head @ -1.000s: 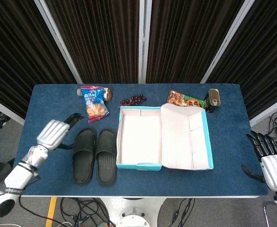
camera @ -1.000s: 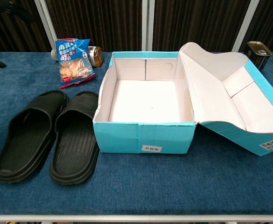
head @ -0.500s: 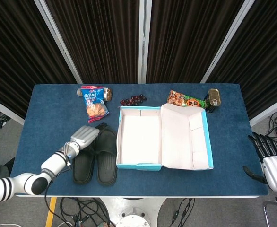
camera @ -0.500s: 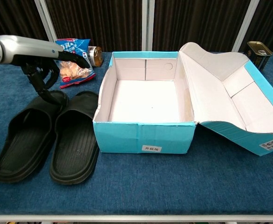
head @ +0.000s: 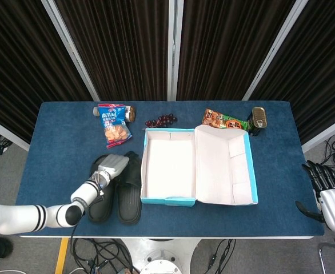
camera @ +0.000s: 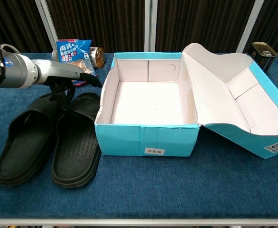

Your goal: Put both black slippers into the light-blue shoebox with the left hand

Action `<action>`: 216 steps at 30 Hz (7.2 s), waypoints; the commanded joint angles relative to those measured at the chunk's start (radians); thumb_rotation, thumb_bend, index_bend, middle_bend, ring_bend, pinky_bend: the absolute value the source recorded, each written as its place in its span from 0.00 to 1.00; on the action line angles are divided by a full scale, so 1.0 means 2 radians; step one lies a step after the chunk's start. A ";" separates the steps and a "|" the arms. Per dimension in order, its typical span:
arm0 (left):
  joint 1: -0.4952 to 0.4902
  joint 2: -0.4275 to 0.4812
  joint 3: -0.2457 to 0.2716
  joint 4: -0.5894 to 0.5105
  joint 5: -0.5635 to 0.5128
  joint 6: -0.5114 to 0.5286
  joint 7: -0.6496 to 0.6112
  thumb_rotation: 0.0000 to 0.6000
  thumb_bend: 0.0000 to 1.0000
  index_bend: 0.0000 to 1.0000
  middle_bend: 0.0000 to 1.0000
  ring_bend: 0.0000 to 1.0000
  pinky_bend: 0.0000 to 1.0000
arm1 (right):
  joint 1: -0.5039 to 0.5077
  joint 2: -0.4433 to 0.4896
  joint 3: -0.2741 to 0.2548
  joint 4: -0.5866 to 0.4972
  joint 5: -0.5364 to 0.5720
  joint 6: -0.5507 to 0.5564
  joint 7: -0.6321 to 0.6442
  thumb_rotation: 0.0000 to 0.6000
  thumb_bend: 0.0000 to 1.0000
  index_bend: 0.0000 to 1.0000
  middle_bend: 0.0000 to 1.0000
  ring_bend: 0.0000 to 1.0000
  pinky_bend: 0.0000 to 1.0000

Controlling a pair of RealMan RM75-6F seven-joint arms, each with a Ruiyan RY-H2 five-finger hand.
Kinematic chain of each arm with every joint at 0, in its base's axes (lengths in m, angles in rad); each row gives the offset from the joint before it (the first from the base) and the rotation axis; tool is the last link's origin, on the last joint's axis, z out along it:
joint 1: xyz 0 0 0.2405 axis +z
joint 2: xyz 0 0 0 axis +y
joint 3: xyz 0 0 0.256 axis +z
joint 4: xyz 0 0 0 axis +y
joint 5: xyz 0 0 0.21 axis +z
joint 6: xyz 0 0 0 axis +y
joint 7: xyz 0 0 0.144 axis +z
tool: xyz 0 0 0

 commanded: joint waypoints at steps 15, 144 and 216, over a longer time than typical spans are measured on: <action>0.000 -0.041 -0.005 0.037 -0.016 0.028 -0.044 1.00 0.16 0.43 0.43 0.80 0.85 | 0.001 0.000 0.001 0.001 0.002 -0.001 0.000 1.00 0.13 0.00 0.04 0.00 0.00; 0.110 0.032 -0.088 -0.024 0.247 0.128 0.003 1.00 0.08 0.13 0.04 0.22 0.39 | 0.009 0.034 0.009 -0.037 0.007 -0.011 -0.029 1.00 0.13 0.00 0.04 0.00 0.00; 0.118 -0.036 -0.193 0.091 0.403 0.024 -0.605 1.00 0.16 0.48 0.50 0.67 0.61 | 0.009 0.030 0.006 -0.045 0.000 -0.004 -0.042 1.00 0.13 0.00 0.04 0.00 0.00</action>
